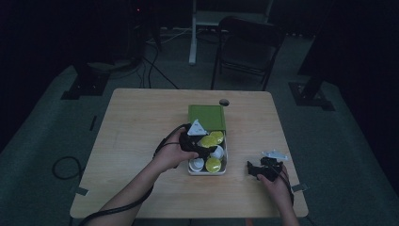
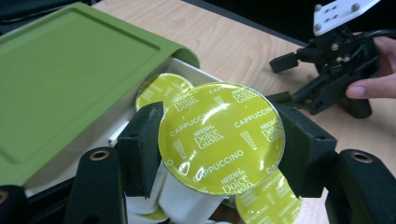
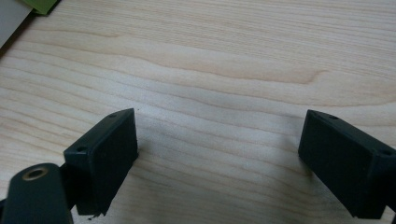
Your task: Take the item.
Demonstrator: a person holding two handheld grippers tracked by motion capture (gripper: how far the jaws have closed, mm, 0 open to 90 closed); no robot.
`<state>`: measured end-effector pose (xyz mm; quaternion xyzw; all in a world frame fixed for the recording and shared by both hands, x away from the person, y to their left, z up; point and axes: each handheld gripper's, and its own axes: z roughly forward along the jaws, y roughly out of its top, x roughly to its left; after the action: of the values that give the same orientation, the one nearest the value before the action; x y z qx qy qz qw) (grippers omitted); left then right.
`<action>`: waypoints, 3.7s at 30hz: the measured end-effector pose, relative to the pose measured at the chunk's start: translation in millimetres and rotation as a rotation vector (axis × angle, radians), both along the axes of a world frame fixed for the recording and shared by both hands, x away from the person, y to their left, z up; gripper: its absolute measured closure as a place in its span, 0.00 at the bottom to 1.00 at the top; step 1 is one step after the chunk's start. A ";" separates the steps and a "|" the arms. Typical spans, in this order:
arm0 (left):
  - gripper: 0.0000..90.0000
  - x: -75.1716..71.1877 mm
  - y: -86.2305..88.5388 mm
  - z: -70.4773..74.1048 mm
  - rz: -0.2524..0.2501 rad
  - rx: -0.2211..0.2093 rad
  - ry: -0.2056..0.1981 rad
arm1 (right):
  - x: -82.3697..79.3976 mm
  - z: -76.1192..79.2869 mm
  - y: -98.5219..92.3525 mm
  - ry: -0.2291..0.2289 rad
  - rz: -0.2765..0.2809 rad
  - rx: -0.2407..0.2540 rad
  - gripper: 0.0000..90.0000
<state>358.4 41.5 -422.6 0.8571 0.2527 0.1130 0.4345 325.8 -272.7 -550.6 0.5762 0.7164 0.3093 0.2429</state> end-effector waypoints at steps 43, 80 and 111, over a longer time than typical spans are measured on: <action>0.43 -34.3 63.8 1.9 0.076 -0.024 -0.019 | -0.1 0.0 0.1 0.001 0.000 0.001 0.13; 0.43 -33.1 152.2 -39.0 0.358 -0.006 -0.054 | -0.1 0.0 0.0 0.001 0.000 0.000 0.13; 0.43 -39.9 224.3 -82.2 0.532 -0.018 0.006 | 0.6 0.1 1.6 0.002 0.000 0.001 0.13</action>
<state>318.5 265.8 -504.8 0.7569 0.4714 0.2185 0.3965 326.4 -271.1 -550.5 0.5766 0.7164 0.3094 0.2419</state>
